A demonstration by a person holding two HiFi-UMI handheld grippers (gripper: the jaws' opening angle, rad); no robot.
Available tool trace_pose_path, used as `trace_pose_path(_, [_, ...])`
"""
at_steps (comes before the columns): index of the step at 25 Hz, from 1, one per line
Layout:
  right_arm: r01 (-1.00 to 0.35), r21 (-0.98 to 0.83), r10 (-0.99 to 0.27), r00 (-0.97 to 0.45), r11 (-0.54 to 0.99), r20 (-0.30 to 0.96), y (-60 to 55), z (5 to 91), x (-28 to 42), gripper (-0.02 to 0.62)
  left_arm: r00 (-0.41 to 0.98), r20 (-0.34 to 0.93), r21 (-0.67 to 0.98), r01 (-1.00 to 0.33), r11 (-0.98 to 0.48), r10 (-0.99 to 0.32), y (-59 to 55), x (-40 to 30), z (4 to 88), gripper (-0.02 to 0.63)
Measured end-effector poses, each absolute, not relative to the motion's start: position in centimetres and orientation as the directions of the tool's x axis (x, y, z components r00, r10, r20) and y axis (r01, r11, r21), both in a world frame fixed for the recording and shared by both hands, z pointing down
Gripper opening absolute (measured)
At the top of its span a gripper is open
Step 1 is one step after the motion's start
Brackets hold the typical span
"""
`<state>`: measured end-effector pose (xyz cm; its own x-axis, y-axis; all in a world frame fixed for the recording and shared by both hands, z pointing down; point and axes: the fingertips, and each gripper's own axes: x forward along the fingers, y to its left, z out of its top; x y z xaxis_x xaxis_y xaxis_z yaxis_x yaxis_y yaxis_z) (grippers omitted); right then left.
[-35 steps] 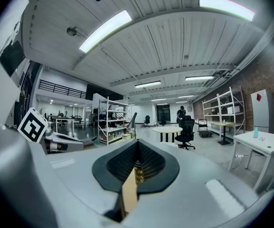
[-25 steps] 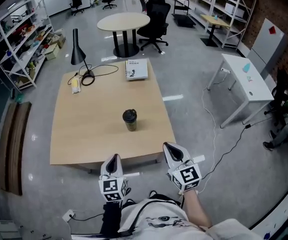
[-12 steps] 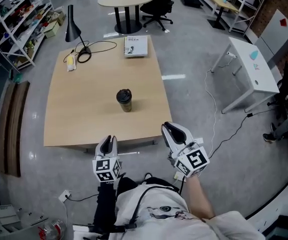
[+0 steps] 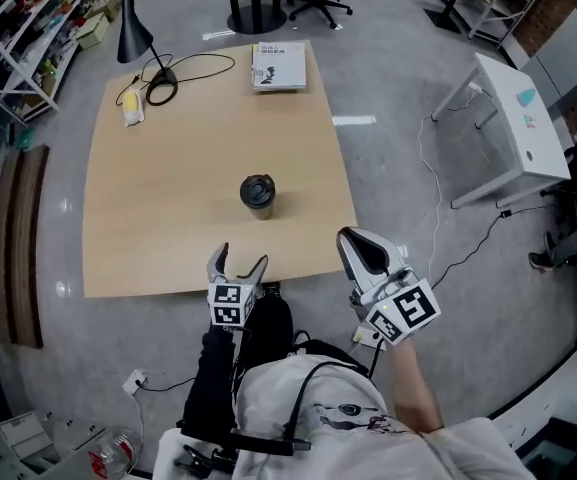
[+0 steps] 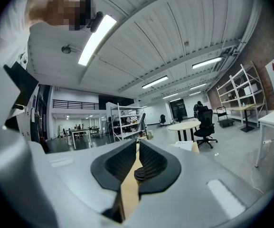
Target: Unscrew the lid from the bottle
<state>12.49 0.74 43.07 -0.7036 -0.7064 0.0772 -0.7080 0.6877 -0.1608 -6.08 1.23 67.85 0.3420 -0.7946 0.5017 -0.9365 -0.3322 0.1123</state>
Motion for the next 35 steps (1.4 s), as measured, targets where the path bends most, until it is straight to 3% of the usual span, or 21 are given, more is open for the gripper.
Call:
trace_pose_path(6, [-0.778,-0.14,-0.758,-0.628,0.612,0.175,-5.4,43.7,12.3,0.002,0.4,0.6,0.113,-0.9,-0.422,-0.693,-6.5,-5.1,75.0,0.451])
trace_pose_path(11, [-0.825,-0.138,-0.791,-0.565,0.548,0.235,-10.1,44.5,11.6,0.002,0.495,0.54,0.067,-0.831,-0.552,-0.68,-10.4,-2.4,75.7,0.451])
trace_pose_path(20, [-0.861,-0.137,-0.786,-0.503,0.489,0.36,-12.7,47.7,12.3,0.002,0.521,0.452,-0.014,-0.808,-0.589,-0.724,-13.8,-0.7,75.6,0.457])
trace_pose_path(26, [-0.859,-0.137,-0.759,-0.503,0.494,0.415,-14.2,49.7,12.0,0.002,0.615,0.442,-0.101,-0.689,-0.717,-0.653,-13.8,2.0,74.9,0.449])
trace_pose_path(28, [-0.854,-0.139,-0.746,-0.508,0.501,0.43,-14.4,50.2,12.0,0.002,0.632,0.456,-0.073,-0.675,-0.734,-0.627,-14.0,2.6,74.9,0.419])
trace_pose_path(35, [-0.819,-0.194,-0.714,-0.568,0.54,0.409,-15.4,51.5,10.5,0.001,0.663,0.504,0.108,-0.684,-0.721,-0.554,-14.8,2.3,74.6,0.417])
